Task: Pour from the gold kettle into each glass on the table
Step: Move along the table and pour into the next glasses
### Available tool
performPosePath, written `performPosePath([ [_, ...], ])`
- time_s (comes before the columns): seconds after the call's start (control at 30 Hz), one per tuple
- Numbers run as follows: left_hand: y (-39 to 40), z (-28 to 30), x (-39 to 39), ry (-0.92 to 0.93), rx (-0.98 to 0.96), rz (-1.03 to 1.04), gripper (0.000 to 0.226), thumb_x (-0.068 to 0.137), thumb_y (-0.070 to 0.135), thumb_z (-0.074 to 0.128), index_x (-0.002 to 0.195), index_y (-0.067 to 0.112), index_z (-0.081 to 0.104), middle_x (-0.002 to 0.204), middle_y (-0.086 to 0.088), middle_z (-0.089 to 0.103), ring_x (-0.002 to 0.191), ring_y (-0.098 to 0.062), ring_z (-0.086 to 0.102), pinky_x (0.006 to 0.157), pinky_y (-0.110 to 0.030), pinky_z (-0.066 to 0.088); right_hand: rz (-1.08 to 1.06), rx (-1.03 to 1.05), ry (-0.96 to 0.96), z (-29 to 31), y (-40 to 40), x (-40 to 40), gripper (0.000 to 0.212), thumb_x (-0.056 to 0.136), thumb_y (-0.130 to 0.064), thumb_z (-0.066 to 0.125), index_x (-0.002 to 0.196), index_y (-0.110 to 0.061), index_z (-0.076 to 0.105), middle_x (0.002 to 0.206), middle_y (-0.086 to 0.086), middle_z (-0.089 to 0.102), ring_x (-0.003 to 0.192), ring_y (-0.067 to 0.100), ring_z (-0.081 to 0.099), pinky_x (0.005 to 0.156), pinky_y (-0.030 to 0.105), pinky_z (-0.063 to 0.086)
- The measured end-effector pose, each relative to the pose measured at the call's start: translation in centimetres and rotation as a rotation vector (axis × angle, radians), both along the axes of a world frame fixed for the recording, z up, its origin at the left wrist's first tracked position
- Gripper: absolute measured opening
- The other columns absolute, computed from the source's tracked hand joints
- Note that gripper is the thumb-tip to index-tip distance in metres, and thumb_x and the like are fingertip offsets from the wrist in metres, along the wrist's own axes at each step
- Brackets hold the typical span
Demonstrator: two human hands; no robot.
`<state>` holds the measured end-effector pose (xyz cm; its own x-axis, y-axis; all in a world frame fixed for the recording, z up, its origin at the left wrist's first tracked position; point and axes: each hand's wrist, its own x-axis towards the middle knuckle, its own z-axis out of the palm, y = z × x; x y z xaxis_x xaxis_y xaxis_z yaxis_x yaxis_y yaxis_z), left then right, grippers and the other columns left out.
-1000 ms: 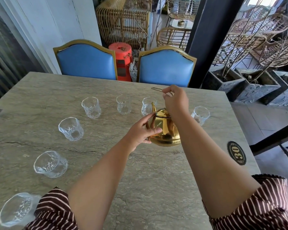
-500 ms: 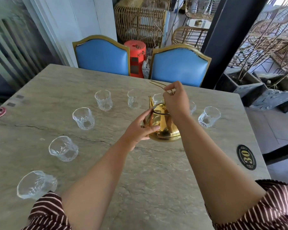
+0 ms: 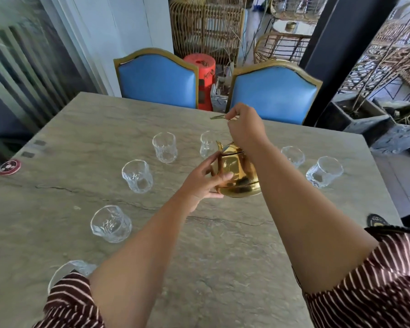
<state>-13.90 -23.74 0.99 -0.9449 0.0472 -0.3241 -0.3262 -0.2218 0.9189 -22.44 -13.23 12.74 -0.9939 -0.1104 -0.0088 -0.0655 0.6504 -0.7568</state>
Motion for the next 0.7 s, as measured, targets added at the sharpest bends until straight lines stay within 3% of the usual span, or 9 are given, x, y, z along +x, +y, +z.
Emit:
performPosePath([
  [0.17,-0.4,-0.4,-0.5,-0.015,0.058,-0.002,0.078,0.079,0.023,0.083,0.145,0.042,0.047,0.145,-0.006,0.055,0.121,-0.027,0.065,0.088,-0.060,0.058,0.014,0.081,-0.009,0.5,-1.2,-1.1,0.032,0.091,0.002,0.040,0.107,-0.013,0.062,0.092,0.003,0.054,0.057,0.008,0.043,0.043,0.021,0.030],
  [0.7,-0.7,-0.2,-0.1,-0.023,0.095,-0.019,0.082,0.079,0.024,0.082,0.149,0.038,0.043,0.142,-0.015,0.057,0.124,-0.029,0.063,0.084,-0.058,0.060,0.035,0.110,-0.024,0.7,-2.1,-1.2,0.033,0.090,0.006,0.041,0.106,-0.010,0.065,0.096,0.007,0.056,0.057,0.010,0.045,0.044,0.021,0.032],
])
